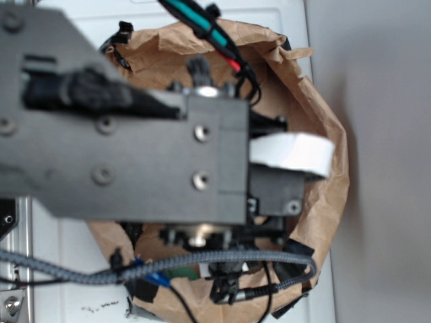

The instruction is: Grab the green ball.

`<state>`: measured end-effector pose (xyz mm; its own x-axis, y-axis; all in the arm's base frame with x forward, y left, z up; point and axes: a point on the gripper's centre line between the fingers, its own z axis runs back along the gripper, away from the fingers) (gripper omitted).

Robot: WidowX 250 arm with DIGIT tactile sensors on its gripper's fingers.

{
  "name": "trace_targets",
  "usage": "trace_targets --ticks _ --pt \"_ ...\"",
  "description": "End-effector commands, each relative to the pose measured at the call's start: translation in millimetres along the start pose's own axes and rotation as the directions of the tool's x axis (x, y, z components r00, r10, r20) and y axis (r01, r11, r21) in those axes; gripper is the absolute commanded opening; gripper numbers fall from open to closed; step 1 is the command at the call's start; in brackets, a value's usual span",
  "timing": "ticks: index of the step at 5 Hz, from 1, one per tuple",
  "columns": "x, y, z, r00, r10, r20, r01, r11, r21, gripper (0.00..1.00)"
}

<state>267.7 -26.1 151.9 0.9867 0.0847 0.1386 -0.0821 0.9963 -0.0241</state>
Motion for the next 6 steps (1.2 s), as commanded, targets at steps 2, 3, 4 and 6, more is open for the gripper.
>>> trace_targets --ticks 2,3,4,6 --pt "6 4 9 0.999 0.009 0.036 -0.009 1.0 -0.002 1.0" --pt "6 4 9 0.999 0.009 0.036 -0.009 1.0 -0.002 1.0" --pt "8 13 -13 0.999 -0.012 0.051 0.011 1.0 0.018 1.0" --pt "-12 30 -24 0.997 -0.058 0.051 0.056 0.998 0.028 1.0"
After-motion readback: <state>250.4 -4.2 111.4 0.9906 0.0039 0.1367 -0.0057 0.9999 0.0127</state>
